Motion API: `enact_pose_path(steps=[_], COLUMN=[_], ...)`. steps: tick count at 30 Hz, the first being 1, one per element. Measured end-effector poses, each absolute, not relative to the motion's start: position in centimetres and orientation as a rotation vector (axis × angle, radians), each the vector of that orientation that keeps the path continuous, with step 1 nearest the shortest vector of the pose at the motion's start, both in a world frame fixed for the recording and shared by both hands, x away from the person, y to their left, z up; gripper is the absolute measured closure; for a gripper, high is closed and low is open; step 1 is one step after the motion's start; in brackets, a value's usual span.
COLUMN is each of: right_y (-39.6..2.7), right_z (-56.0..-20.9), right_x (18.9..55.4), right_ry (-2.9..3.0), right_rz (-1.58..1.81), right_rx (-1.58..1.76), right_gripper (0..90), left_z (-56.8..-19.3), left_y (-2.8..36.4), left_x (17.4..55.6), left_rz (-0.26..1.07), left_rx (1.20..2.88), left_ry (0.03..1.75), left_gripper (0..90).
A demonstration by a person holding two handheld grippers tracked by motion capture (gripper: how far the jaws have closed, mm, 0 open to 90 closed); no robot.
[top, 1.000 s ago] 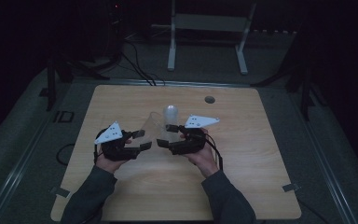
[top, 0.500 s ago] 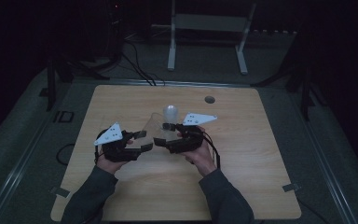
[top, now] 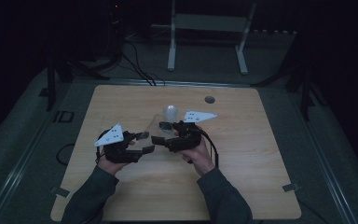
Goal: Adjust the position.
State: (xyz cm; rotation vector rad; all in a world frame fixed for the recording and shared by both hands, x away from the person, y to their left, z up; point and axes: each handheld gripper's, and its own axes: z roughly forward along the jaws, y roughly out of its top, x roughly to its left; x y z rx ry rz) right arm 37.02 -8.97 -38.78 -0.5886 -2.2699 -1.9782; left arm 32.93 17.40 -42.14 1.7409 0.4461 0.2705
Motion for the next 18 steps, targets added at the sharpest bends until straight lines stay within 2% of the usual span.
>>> enact_pose_path(steps=[12, 18], right_y=[-8.98, -9.09], right_z=[-38.69, -38.47], right_x=[36.90, 36.74], right_ry=[-2.289, -2.332], right_rz=[-1.992, -1.992], right_rx=[-0.575, -0.571], right_gripper=[31.6, 31.9], left_z=[-42.08, -41.91], left_y=[17.13, 16.91], left_x=[32.93, 32.98], left_rz=[0.271, 0.279], left_rx=[1.775, 1.811], left_ry=[0.448, 0.488], left_gripper=[38.0, 28.6])
